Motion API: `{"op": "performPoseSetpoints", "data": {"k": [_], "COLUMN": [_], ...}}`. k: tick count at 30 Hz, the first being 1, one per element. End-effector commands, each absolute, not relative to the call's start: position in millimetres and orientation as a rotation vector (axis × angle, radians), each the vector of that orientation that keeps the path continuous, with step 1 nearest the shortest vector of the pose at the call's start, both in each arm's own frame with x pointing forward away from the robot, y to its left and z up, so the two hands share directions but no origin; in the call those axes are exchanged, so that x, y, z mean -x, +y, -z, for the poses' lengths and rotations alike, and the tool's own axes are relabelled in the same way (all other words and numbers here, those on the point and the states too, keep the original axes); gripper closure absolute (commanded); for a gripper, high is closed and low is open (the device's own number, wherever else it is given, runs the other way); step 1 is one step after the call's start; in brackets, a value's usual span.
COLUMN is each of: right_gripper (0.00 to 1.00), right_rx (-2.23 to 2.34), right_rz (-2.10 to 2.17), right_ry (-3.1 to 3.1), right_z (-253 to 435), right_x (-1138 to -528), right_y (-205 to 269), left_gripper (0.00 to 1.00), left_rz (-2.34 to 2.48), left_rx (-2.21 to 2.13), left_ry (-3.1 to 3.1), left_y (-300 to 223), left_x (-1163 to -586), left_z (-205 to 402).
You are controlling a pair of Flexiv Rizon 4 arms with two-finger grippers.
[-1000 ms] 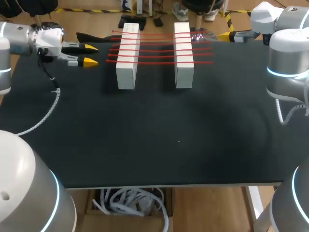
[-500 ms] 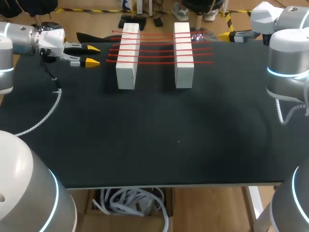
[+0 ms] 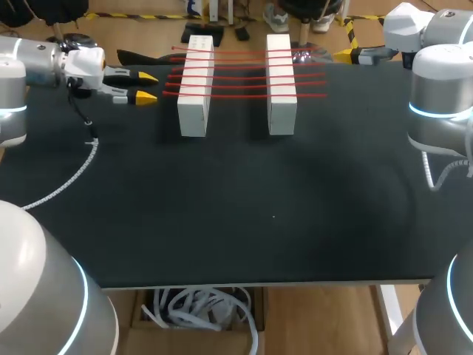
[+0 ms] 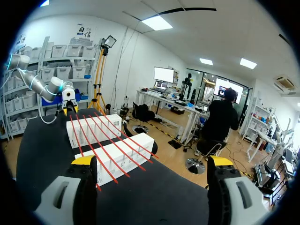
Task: Grab the tape and strap the tape.
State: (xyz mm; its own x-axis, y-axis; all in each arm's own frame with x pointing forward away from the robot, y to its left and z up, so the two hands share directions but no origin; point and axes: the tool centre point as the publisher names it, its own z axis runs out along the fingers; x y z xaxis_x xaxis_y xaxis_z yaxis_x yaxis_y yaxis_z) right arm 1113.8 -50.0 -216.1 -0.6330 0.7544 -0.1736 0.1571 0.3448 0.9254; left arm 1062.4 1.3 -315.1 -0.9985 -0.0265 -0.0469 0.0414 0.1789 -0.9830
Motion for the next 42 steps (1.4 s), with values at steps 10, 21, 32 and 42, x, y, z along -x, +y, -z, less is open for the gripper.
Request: {"op": "performPoseSetpoints", "data": {"k": [10, 21, 32, 42], "right_gripper": [0.00, 0.00, 0.00, 0.00], "right_rx": [-0.793, -0.793, -0.793, -0.793], "right_rz": [-1.291, -1.291, -1.291, -1.291], "right_ry": [2.013, 2.013, 2.013, 2.013], "right_z": [216.1, 216.1, 216.1, 216.1], "right_x": [-1113.8, -1113.8, -1113.8, -1113.8], "right_y": [-50.0, -50.0, -50.0, -50.0], "left_gripper": [0.70, 0.72, 0.75, 0.82], "left_rz": [1.996, 2.004, 2.013, 2.019], "left_rx": [-0.024, -0.023, -0.012, -0.020], "left_ry": [2.369, 2.364, 2.360, 2.352], "left_y": [2.6, -1.0, -6.5, -11.0], "left_x": [-1066.6, -1061.7, -1058.1, -1058.3], "left_z": [320.8, 320.9, 321.9, 319.5]}}
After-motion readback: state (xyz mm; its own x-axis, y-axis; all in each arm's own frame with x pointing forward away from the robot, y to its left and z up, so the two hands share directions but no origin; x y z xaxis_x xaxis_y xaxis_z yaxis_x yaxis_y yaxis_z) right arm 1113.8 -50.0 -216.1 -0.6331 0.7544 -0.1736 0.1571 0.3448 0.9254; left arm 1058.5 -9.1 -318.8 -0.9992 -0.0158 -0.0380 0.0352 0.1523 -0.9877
